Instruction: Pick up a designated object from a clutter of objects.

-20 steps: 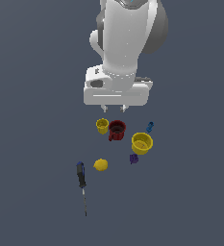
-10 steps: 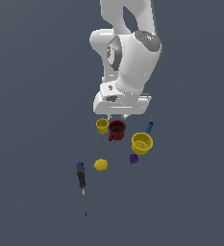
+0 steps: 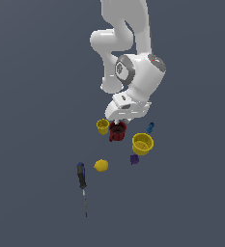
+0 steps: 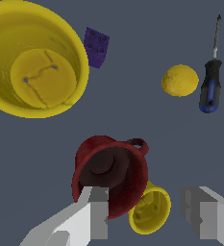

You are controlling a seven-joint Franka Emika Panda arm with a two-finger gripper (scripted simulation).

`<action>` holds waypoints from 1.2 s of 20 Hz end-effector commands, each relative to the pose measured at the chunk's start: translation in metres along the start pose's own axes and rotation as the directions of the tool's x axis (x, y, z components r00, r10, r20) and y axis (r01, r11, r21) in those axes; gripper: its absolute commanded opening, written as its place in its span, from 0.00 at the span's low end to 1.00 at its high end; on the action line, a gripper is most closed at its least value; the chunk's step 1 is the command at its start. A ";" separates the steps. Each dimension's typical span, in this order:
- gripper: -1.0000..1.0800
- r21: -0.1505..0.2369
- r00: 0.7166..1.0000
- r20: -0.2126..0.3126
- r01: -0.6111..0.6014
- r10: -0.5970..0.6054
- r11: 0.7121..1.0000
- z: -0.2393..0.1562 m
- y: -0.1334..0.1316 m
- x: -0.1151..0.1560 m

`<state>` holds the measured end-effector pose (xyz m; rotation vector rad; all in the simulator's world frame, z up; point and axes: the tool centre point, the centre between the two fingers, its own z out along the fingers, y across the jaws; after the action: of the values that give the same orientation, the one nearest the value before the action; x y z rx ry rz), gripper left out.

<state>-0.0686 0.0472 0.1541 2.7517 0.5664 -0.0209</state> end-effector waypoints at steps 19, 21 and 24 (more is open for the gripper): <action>0.62 -0.034 0.982 -0.029 0.184 -0.185 0.982 0.036 -0.057 -0.027; 0.62 -0.034 0.982 -0.029 0.185 -0.186 0.982 0.039 -0.057 -0.027; 0.62 -0.034 0.982 -0.030 0.186 -0.187 0.982 0.046 -0.057 -0.027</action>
<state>-0.1128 0.0729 0.0983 2.6641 0.8235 -0.0102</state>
